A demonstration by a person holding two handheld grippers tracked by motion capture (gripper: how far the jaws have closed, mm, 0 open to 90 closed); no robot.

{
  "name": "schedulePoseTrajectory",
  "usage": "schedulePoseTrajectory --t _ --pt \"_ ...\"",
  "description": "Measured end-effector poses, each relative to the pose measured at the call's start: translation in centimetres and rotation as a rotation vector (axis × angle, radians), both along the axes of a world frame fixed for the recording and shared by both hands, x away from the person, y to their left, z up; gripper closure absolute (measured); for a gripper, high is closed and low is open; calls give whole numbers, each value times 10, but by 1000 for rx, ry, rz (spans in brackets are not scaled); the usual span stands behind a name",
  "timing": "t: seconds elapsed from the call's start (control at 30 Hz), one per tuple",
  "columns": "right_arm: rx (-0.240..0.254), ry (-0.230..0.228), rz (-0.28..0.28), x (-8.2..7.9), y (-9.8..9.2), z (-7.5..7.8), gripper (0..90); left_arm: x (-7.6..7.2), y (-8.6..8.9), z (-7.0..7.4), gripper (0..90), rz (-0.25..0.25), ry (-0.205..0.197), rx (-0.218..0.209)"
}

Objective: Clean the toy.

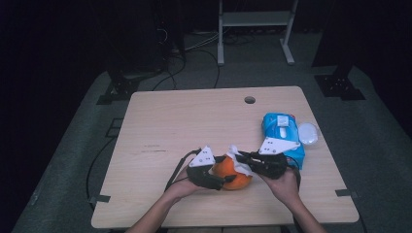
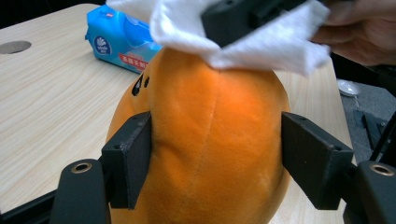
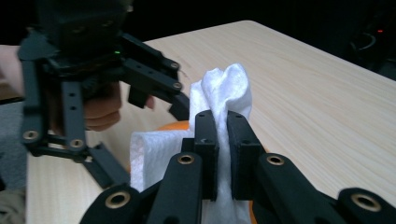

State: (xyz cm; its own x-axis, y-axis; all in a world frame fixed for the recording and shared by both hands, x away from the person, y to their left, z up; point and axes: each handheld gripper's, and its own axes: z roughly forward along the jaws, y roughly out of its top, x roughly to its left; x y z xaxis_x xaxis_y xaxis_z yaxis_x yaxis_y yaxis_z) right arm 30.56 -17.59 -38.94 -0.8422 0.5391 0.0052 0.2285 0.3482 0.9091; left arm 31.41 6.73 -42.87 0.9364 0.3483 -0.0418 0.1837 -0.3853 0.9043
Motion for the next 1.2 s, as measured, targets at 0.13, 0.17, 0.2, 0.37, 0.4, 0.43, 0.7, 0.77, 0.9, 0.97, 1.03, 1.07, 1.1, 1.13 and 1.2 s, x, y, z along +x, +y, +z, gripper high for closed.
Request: schedulePoseTrajectory --t 0.13,0.17,0.2,0.37,0.4,0.43,0.7,0.77,0.9,0.97,1.03,1.07,1.1,1.13,1.2 --pt "5 4 -38 2 -9 -1 830 -1 -1 0 292 -5 -3 0" --pt "7 6 -41 3 -11 -2 831 0 -1 0 288 -11 -9 2" --pt "12 14 -40 3 -12 -3 830 0 -1 0 277 -16 -12 1" --pt "11 20 -34 3 -13 -6 830 2 1 -2 172 -64 -13 -20" --pt "12 24 -34 4 -13 -6 830 2 1 -3 175 -69 -20 -15" --pt "12 26 -34 4 -14 -6 830 2 2 -4 186 -67 -33 -9" --pt "6 3 -3 -7 -9 1 830 1 -1 -4 319 -21 -36 -11" --pt "-3 -7 24 -13 1 3 830 0 -4 -3 321 -25 -39 -5" --pt "-49 -16 49 -13 20 3 831 -6 -9 -2 325 -40 -67 25" --pt "-57 -15 34 -7 23 4 831 -8 -10 -2 327 -46 -70 25" --pt "-59 -7 6 0 21 5 831 -9 -11 -2 327 -53 -81 34" --pt "-63 -5 -4 3 19 4 831 -9 -11 -2 328 -51 -85 34" --pt "-58 5 -14 6 15 4 831 -9 -11 -2 328 -51 -88 35" --pt "-46 19 -21 9 11 3 831 -9 -11 -2 328 -53 -88 34" --pt "-37 35 -39 12 2 2 831 -8 -9 -3 328 -53 -89 36"
